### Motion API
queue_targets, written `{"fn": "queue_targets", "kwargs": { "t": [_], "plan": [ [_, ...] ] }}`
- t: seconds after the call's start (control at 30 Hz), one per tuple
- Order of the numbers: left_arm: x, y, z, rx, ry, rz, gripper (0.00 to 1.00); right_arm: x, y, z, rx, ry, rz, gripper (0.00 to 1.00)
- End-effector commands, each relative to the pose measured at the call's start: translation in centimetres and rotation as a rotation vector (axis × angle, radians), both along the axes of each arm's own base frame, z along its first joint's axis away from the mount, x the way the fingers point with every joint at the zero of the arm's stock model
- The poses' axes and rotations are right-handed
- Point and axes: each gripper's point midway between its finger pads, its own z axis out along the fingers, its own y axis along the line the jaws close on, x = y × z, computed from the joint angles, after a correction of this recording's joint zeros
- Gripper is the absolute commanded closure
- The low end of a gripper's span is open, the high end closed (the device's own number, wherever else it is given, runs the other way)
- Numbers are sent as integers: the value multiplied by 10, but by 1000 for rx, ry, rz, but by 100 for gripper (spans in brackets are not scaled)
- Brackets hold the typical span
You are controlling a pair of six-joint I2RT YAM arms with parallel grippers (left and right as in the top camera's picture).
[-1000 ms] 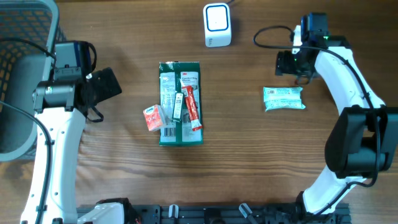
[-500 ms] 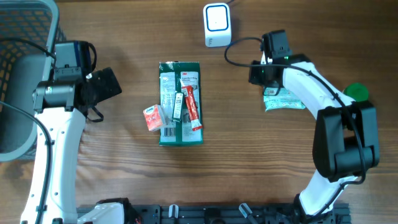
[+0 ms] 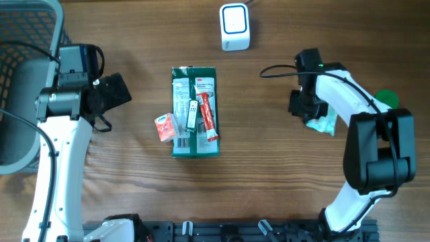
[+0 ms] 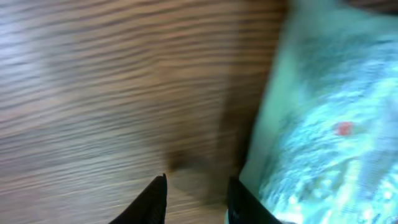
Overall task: Scan the item barcode
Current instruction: 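Carry the pouch to the right side and release it on the table, then reach the right gripper over the glove bag toward the Axe box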
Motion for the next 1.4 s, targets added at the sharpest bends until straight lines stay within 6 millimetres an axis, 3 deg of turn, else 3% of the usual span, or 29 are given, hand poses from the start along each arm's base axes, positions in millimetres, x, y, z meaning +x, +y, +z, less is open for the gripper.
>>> {"fn": "queue_targets", "kwargs": {
  "t": [0.0,0.07,0.2,0.3,0.57,0.73,1.07,1.37],
  "plan": [
    [1,4,10,12,-32,19,0,3,-10,4,-28,17,49,64],
    [1,4,10,12,-32,19,0,7,6,13,60,23,79,62],
    [1,4,10,12,-32,19,0,15,83,46,439,-6,172,60],
    [1,4,10,12,-32,19,0,16,130,64,591,-44,228,60],
    [1,4,10,12,-32,19,0,15,236,63,641,-144,334,54],
    [1,4,10,12,-32,19,0,6,286,51,519,-241,397,47],
    [1,4,10,12,-32,19,0,-16,342,36,437,-341,501,41],
    [1,4,10,12,-32,19,0,-29,354,23,461,-301,505,40]
  ]
}}
